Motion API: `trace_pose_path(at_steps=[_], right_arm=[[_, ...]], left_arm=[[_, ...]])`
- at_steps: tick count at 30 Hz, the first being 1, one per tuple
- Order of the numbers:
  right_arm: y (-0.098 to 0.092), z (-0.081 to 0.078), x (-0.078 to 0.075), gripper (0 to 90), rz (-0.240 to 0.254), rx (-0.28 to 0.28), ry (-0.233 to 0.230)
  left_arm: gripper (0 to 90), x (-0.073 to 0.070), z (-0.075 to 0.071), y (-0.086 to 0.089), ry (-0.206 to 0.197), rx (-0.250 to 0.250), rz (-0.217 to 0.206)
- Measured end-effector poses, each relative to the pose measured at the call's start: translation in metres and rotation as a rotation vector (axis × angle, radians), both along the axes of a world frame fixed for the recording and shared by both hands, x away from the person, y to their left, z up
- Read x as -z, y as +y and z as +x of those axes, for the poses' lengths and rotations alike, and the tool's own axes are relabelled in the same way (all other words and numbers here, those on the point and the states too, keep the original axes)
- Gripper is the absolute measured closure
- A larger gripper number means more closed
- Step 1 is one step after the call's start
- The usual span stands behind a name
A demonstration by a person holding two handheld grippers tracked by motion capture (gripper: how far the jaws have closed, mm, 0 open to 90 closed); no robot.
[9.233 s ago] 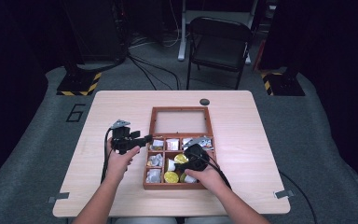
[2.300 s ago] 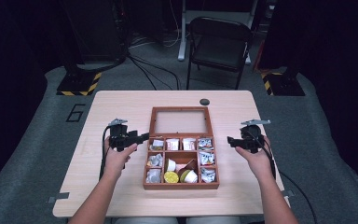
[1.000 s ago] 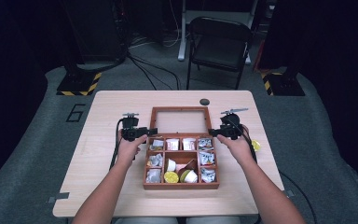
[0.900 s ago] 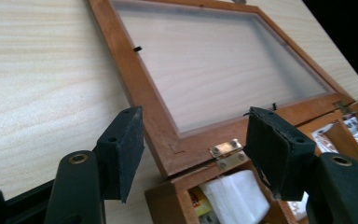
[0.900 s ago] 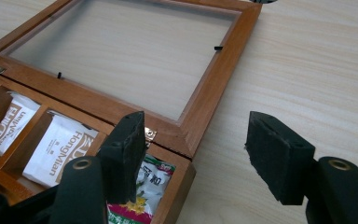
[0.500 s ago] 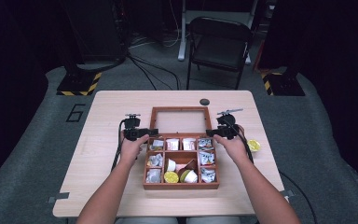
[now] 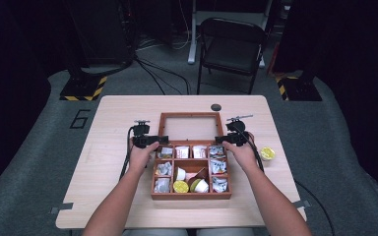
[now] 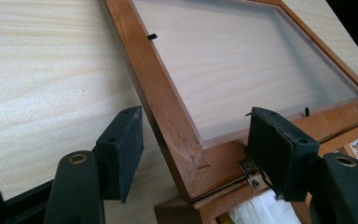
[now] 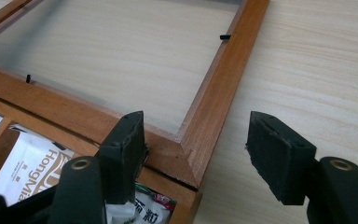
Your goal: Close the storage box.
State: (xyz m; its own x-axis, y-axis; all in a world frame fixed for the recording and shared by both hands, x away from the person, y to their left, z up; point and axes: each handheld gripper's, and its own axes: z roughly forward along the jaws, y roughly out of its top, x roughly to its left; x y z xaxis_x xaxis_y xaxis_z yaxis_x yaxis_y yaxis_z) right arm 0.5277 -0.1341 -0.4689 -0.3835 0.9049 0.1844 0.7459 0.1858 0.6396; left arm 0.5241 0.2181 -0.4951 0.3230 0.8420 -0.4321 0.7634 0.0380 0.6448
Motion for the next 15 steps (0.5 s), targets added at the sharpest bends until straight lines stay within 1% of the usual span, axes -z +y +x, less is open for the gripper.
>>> trace_pose_path(at_steps=[3, 4, 9, 10, 11, 13, 14, 15], right_arm=[[0.0003, 0.0030, 0.0023, 35.7, 0.000, 0.008, -0.004], [0.0009, 0.0034, 0.0025, 35.6, 0.011, 0.010, 0.004], [0.0017, 0.0075, 0.0043, 34.7, 0.022, 0.007, 0.002], [0.0013, 0.0083, 0.0050, 34.2, 0.024, 0.002, 0.003], [0.0012, 0.0088, 0.0056, 33.7, 0.026, 0.002, 0.001], [0.0017, 0.0093, 0.0061, 33.2, 0.031, 0.006, 0.003], [0.0021, 0.0096, 0.0064, 33.1, 0.034, 0.007, 0.006], [0.0024, 0.0099, 0.0066, 32.9, 0.039, 0.008, 0.008]], left_arm=[[34.8, 0.0010, 0.0010, -0.0009, 0.003, -0.008, -0.008], [34.2, 0.0014, 0.0016, -0.0008, 0.004, -0.010, -0.011], [33.8, 0.0027, 0.0048, -0.0006, 0.009, -0.017, -0.017], [33.4, 0.0015, 0.0056, -0.0017, 0.018, -0.019, -0.013], [33.5, 0.0008, 0.0061, -0.0029, 0.012, -0.015, -0.001], [33.3, -0.0007, 0.0069, -0.0064, 0.018, -0.007, 0.013], [32.3, -0.0005, 0.0078, -0.0072, 0.015, -0.006, 0.020], [32.1, -0.0002, 0.0084, -0.0078, 0.020, -0.010, 0.019]])
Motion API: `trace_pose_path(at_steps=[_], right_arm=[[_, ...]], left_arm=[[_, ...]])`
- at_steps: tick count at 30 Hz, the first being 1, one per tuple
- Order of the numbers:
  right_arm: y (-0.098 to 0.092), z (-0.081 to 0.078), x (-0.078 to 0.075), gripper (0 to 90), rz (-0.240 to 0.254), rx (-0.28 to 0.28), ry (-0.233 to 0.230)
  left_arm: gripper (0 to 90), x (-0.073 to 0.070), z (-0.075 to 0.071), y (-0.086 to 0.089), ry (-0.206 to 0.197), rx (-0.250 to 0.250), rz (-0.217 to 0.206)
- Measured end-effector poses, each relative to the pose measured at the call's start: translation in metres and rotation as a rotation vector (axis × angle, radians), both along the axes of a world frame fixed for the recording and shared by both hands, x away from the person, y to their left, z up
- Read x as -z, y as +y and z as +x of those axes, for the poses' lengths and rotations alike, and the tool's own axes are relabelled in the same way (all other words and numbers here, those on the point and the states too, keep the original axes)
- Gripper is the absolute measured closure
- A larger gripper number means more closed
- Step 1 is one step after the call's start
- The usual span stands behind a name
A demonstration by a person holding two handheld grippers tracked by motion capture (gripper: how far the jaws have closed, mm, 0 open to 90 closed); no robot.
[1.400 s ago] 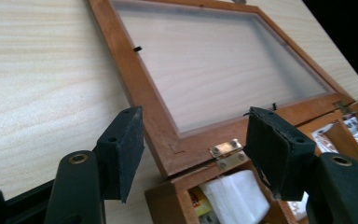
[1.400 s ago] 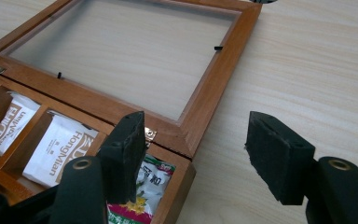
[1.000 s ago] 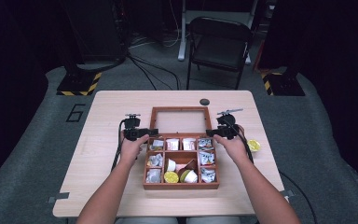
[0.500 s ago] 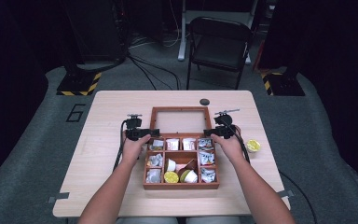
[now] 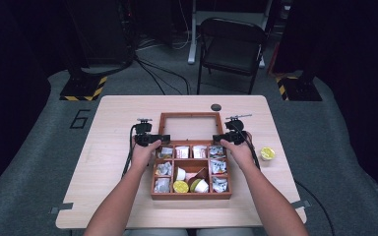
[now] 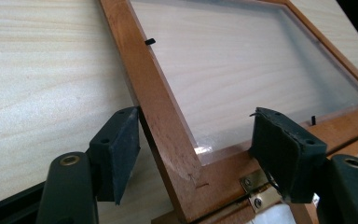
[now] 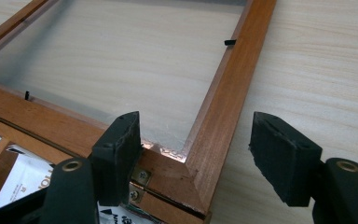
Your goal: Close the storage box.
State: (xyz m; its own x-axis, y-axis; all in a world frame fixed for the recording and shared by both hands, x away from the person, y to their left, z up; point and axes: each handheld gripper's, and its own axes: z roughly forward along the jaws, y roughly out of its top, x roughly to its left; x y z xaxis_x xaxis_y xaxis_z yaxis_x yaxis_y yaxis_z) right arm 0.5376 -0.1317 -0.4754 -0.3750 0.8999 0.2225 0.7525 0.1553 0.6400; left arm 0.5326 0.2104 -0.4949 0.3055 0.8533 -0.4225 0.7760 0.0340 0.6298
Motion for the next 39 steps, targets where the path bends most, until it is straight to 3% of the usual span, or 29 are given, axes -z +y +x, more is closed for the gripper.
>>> trace_pose_path(at_steps=[5, 13, 17, 20, 23, 27, 39], right_arm=[[0.000, 0.003, 0.002, 30.7, 0.024, 0.001, 0.020], [-0.002, 0.006, 0.004, 30.7, 0.056, 0.016, 0.041], [-0.002, 0.008, 0.000, 31.0, 0.018, 0.005, 0.038], [-0.001, 0.010, -0.004, 31.0, 0.032, 0.000, 0.044], [0.004, 0.011, -0.003, 30.9, 0.003, -0.002, 0.053], [0.006, 0.013, 0.002, 28.7, 0.000, 0.001, 0.061], [0.005, 0.017, 0.008, 25.3, 0.054, 0.004, 0.077]], left_arm=[[31.6, 0.002, 0.003, -0.001, 0.004, -0.003, 0.007], [30.4, 0.005, 0.005, 0.000, 0.006, -0.008, -0.017], [30.4, 0.005, 0.005, 0.000, 0.010, -0.011, -0.022], [30.4, 0.006, 0.006, 0.001, 0.012, -0.008, -0.029], [30.4, 0.006, 0.007, 0.001, 0.012, -0.011, -0.033], [28.1, 0.007, 0.008, 0.000, 0.015, -0.026, -0.037], [27.6, 0.010, 0.009, -0.002, 0.021, -0.014, -0.069]])
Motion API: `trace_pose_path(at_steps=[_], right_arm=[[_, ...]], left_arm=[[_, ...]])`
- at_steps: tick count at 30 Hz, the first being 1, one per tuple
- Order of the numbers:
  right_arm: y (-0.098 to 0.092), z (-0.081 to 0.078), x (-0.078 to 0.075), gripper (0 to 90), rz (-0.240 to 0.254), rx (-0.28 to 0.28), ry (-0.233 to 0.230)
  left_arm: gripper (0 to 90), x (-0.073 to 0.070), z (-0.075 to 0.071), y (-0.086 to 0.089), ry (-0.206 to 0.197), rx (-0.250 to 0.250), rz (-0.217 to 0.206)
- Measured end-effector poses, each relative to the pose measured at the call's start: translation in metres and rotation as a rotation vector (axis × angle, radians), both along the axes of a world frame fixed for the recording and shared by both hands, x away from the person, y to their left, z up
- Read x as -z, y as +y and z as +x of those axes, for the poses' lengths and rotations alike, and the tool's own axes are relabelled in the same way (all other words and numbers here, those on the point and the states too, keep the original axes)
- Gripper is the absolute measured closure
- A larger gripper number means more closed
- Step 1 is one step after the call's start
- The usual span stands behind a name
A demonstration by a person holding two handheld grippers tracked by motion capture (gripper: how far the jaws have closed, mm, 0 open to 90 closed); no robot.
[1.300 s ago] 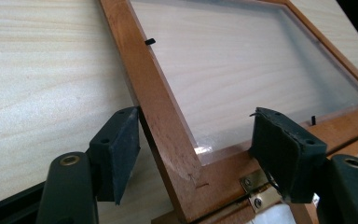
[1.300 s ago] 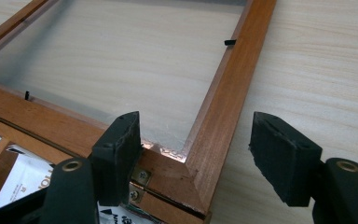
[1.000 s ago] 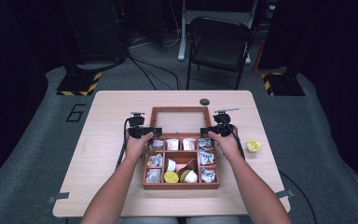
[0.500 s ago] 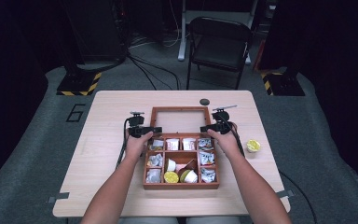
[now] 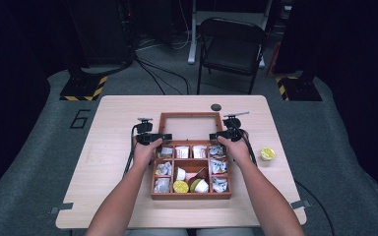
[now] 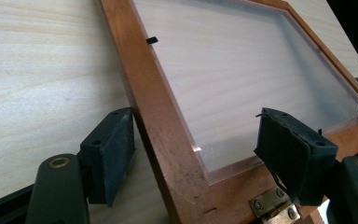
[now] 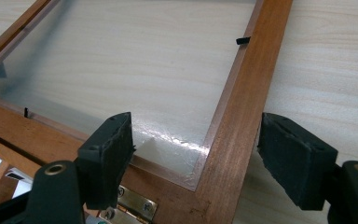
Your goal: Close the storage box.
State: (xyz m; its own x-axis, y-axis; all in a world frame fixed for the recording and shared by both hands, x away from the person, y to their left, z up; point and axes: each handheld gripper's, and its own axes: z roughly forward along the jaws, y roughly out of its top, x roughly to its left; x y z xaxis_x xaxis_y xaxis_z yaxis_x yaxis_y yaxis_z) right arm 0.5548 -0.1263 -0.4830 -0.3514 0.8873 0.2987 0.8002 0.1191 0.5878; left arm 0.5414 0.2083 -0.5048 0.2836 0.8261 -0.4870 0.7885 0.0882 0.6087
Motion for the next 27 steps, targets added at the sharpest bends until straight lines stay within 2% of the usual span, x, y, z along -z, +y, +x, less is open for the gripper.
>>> trace_pose_path(at_steps=[1, 7, 9, 17, 27], right_arm=[[-0.0001, 0.0003, 0.0006, 24.9, 0.001, -0.002, -0.001], [-0.0013, 0.0020, 0.0028, 23.1, 0.021, -0.002, 0.010], [-0.0010, 0.0025, 0.0033, 22.3, 0.025, 0.001, 0.014], [-0.0011, 0.0041, 0.0050, 20.5, 0.035, -0.001, 0.018], [-0.0016, 0.0065, 0.0082, 20.0, 0.076, 0.000, 0.042]], left_arm=[[27.3, 0.0004, 0.0004, 0.0006, -0.004, 0.013, 0.009], [26.8, 0.0017, 0.0015, 0.0002, 0.011, 0.008, -0.017], [26.4, 0.0022, 0.0019, 0.0008, 0.006, 0.021, -0.011], [24.6, 0.0033, 0.0031, -0.0004, 0.011, 0.024, -0.024], [23.7, 0.0055, 0.0049, 0.0000, 0.016, 0.041, -0.042]])
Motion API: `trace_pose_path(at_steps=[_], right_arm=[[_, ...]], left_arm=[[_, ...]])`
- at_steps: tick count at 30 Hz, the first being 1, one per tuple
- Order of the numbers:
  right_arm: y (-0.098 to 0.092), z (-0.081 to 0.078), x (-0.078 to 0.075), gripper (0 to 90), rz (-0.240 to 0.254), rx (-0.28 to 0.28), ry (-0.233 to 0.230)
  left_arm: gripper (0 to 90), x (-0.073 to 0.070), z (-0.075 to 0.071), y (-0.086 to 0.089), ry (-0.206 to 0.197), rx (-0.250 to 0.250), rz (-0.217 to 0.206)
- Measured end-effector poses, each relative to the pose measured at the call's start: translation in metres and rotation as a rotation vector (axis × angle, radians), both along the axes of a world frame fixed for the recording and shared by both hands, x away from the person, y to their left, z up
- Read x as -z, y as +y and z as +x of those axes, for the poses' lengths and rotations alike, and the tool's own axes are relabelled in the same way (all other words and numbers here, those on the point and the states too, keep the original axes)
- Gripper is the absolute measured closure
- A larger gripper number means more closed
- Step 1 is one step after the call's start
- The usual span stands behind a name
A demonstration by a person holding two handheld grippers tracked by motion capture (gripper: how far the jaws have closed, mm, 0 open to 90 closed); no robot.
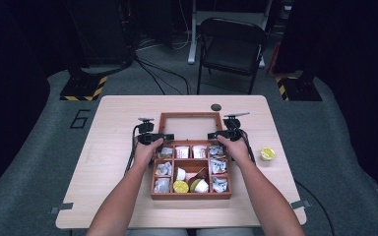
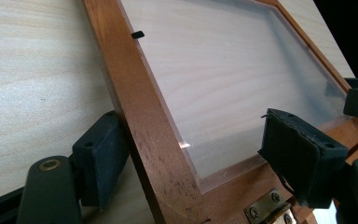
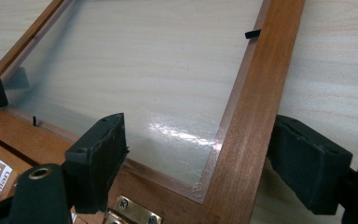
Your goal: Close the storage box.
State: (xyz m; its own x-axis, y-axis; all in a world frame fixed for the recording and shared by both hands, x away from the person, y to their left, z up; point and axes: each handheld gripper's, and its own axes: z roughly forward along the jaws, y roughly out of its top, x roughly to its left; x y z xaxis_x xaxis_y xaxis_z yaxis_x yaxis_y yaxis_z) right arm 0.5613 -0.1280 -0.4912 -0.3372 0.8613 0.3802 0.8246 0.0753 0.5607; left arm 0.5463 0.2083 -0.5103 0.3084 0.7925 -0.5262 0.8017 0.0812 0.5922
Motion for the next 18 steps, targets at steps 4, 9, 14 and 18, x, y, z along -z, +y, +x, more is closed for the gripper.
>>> trace_pose_path(at_steps=[4, 9, 14, 18], right_arm=[[0.0007, 0.0002, -0.0003, 20.1, -0.001, 0.004, 0.005], [0.0010, 0.0002, -0.0013, 20.9, -0.005, 0.007, 0.011], [-0.0006, 0.0002, -0.0022, 22.6, 0.006, 0.004, 0.014], [-0.0013, -0.0004, -0.0052, 24.9, 0.005, 0.012, -0.001]], left_arm=[[24.3, 0.0005, 0.0003, 0.0007, 0.006, 0.006, -0.010], [25.3, -0.0003, 0.0000, 0.0006, 0.013, -0.010, -0.017], [26.0, -0.0001, 0.0004, 0.0011, 0.006, -0.012, -0.024], [27.5, -0.0022, 0.0001, 0.0016, -0.018, -0.008, -0.014]])
